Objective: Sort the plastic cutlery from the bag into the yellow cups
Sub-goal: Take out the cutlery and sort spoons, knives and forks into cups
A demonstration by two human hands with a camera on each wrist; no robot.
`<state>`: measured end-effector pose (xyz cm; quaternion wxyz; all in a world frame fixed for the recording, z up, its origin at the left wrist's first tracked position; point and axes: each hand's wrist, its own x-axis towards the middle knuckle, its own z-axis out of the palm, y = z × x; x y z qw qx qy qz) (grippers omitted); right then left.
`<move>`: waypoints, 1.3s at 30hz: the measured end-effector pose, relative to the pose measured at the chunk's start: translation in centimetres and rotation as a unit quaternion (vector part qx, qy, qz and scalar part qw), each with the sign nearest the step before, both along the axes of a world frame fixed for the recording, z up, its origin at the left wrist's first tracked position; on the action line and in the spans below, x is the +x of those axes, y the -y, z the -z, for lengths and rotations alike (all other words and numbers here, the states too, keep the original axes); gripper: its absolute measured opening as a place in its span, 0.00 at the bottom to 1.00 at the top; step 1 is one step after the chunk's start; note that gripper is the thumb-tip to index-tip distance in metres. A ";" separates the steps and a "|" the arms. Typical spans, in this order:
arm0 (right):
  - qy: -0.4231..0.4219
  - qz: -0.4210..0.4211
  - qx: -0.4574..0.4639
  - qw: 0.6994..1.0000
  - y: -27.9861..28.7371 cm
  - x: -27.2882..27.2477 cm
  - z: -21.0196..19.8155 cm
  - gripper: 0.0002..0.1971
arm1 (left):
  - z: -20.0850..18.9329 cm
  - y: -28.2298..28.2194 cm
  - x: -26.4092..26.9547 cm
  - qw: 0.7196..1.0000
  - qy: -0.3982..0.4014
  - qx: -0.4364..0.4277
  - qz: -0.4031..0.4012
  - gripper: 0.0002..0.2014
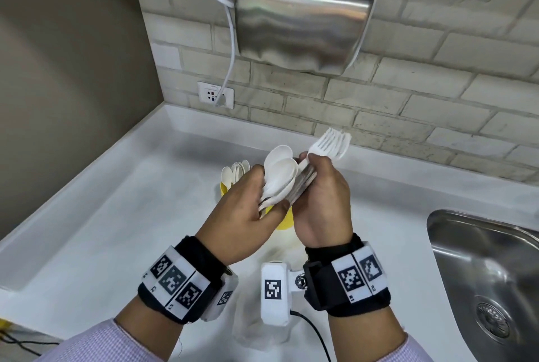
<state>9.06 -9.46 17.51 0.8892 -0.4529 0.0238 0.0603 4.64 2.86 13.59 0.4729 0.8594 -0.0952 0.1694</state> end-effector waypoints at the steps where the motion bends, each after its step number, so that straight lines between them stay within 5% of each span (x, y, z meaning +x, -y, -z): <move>1: -0.010 0.004 0.036 0.999 0.2 0.1 -0.1 0.09 | -0.1 0.0 0.0 1.000 -0.009 -0.005 0.000 0.14; 6: 0.013 0.071 0.147 0.986 1.6 1.3 -0.4 0.04 | -0.7 -0.2 0.0 0.997 0.002 -0.076 -0.021 0.08; 11: 0.023 0.118 0.157 0.980 4.2 3.2 -0.4 0.03 | -0.7 -1.1 0.2 0.972 -0.044 -0.223 -0.055 0.18; 16: 0.030 0.149 0.155 0.976 6.6 4.5 -0.4 0.07 | -0.9 -1.8 0.1 0.956 -0.066 -0.275 -0.072 0.22; 25: 0.069 0.121 -0.012 0.990 7.0 3.2 -0.1 0.18 | -0.5 -1.9 0.1 0.916 -0.159 -0.369 -0.012 0.24; 29: 0.132 0.052 -0.137 0.980 5.2 1.4 1.0 0.11 | -0.5 -1.3 0.1 0.918 -0.180 -0.353 0.002 0.24; 33: 0.230 -0.054 -0.291 0.927 3.3 0.0 1.6 0.05 | -0.8 -0.5 -0.1 0.930 -0.184 -0.319 0.007 0.22; 39: 0.261 -0.116 -0.378 0.881 1.0 -0.5 2.3 0.19 | -0.6 -0.9 -0.1 0.980 -0.139 -0.134 -0.056 0.07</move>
